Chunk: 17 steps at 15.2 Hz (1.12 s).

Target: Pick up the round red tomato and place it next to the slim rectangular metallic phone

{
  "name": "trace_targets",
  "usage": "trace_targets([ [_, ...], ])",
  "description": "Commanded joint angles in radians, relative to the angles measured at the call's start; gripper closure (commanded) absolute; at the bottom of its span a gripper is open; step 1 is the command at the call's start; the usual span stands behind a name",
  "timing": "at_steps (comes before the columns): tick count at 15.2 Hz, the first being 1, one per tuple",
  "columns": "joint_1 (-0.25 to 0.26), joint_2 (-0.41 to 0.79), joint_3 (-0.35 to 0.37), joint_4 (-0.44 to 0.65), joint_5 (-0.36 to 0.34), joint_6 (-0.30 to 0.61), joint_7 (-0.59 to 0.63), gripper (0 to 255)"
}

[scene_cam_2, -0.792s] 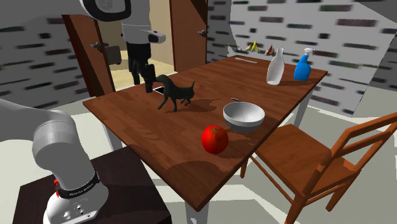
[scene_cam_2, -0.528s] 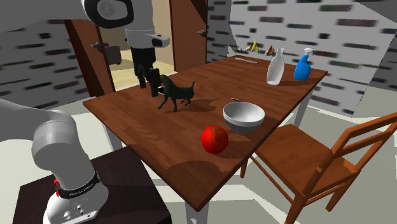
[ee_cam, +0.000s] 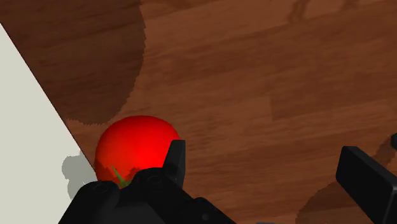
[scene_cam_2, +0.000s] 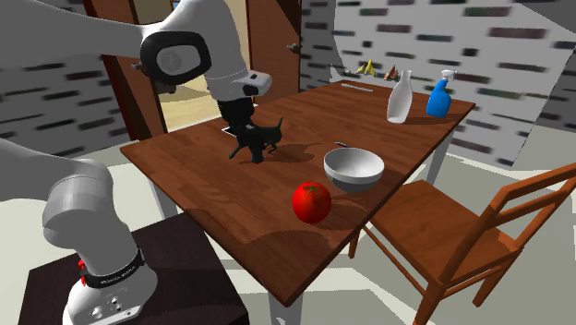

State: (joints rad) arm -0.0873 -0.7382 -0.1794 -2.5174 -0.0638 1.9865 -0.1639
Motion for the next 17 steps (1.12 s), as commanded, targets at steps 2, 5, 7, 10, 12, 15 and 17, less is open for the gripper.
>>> trace_targets([
  [2,-0.029,0.028,-0.051,-0.039,-0.008,0.154,-0.01,0],
  [5,-0.047,0.076,-0.105,-0.063,-0.005,0.308,-0.025,0],
  [7,-0.053,0.116,-0.145,-0.072,0.006,0.411,-0.039,0],
  [10,-0.051,0.161,-0.19,-0.076,0.026,0.515,-0.059,0],
  [12,-0.042,0.187,-0.197,-0.082,0.033,0.546,-0.064,0],
  [15,-0.026,0.227,-0.21,-0.088,0.045,0.593,-0.073,0],
  [17,-0.011,0.263,-0.222,-0.092,0.058,0.633,-0.083,0],
])
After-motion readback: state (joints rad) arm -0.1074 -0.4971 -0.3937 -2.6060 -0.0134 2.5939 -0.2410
